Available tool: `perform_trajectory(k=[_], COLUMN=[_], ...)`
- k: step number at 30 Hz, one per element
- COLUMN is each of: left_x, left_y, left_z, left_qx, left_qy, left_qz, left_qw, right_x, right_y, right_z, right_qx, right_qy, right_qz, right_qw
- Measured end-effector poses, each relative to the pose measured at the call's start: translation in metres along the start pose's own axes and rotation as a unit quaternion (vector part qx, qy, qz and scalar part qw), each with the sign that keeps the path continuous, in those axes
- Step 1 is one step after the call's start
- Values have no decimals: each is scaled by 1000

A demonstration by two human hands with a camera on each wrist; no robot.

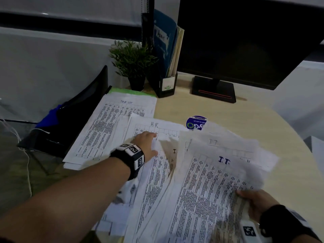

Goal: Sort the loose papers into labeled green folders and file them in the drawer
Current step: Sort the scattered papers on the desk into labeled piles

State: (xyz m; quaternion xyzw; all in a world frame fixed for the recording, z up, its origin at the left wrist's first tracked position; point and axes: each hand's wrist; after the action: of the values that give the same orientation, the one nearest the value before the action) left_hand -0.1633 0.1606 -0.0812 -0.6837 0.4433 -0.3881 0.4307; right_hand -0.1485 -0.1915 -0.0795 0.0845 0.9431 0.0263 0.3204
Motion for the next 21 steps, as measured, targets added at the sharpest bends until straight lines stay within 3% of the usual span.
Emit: perform_trajectory(k=[2,5,8,11,14,17,21], left_x=[-3,2,11,18,23,28,31], left_y=[4,7,9,11,12,11,11], left_z=[6,14,23,30,36,35,36], left_qx=[-50,-58,-59,-86,-105,-100,-98], left_qy=[37,20,-7,-18,-25,-25,-4], left_qz=[101,100,106,96,108,170,166], left_qw=[993,993,993,992,988,980,981], right_x=[1,-4,-11,-13,-5,7,3], right_y=[-4,-3,3,4,1,-29,-14], right_z=[10,17,9,6,19,66,46], right_qx=[64,120,120,78,128,126,122], right_qy=[-2,-10,4,17,7,-7,21], right_qz=[-84,-133,-145,-118,-96,-99,-111], right_qw=[994,984,982,990,987,987,986])
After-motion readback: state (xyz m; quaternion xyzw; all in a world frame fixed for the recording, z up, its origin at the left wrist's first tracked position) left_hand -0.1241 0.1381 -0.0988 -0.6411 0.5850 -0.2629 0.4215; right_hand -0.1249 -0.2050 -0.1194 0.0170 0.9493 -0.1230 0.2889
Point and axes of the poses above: each hand's wrist, its own z-axis towards the middle knuckle, its own y-axis out of the palm, x = y × z, and after that the axes turned 14 degrees about z, right-handed
